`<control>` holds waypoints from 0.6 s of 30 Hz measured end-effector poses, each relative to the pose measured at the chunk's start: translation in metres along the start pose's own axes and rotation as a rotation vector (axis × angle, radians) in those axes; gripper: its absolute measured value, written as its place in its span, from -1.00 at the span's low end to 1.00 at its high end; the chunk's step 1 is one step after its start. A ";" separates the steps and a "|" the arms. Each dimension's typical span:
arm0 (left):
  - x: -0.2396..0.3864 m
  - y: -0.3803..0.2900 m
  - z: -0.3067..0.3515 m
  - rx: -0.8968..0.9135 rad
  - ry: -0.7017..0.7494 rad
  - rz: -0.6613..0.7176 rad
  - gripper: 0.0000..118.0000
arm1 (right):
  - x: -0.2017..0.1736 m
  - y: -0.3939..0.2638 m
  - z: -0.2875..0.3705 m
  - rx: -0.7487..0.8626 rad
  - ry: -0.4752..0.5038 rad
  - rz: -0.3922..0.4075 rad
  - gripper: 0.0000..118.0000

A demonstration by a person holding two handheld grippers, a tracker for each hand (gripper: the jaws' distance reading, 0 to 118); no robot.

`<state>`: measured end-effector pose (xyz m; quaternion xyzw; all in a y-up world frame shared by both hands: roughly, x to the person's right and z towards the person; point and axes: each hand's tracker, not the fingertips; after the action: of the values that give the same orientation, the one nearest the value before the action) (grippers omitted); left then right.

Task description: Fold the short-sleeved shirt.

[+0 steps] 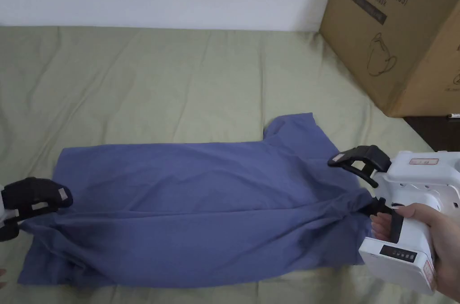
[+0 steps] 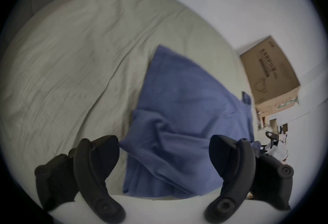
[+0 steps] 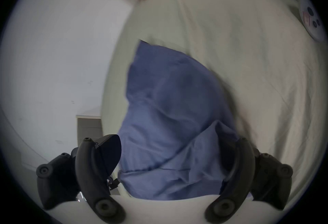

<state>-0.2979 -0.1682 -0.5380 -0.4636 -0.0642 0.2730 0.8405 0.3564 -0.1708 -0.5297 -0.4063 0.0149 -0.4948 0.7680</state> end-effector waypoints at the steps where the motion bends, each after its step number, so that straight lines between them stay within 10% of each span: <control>1: 0.004 -0.005 0.011 0.051 -0.021 -0.008 0.81 | -0.008 -0.009 0.009 0.028 -0.003 0.061 0.74; 9: 0.051 -0.117 0.142 0.715 0.107 -0.318 0.76 | -0.054 -0.136 0.125 0.407 0.067 0.597 0.73; 12: 0.055 -0.154 0.165 0.740 0.097 -0.325 0.18 | -0.053 -0.175 0.142 0.417 0.031 0.641 0.67; 14: 0.057 -0.165 0.168 0.703 0.110 -0.352 -1.00 | -0.049 -0.190 0.149 0.399 0.035 0.643 -0.33; 15: 0.058 -0.171 0.168 0.668 0.145 -0.376 -1.00 | -0.043 -0.189 0.148 0.391 0.037 0.647 -0.78; 18: 0.055 -0.182 0.167 0.626 0.142 -0.415 -1.00 | -0.043 -0.203 0.152 0.457 -0.104 0.711 -0.96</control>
<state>-0.2392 -0.0920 -0.3037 -0.1793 -0.0116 0.0705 0.9812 0.2467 -0.0813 -0.3144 -0.2198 0.0053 -0.1685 0.9609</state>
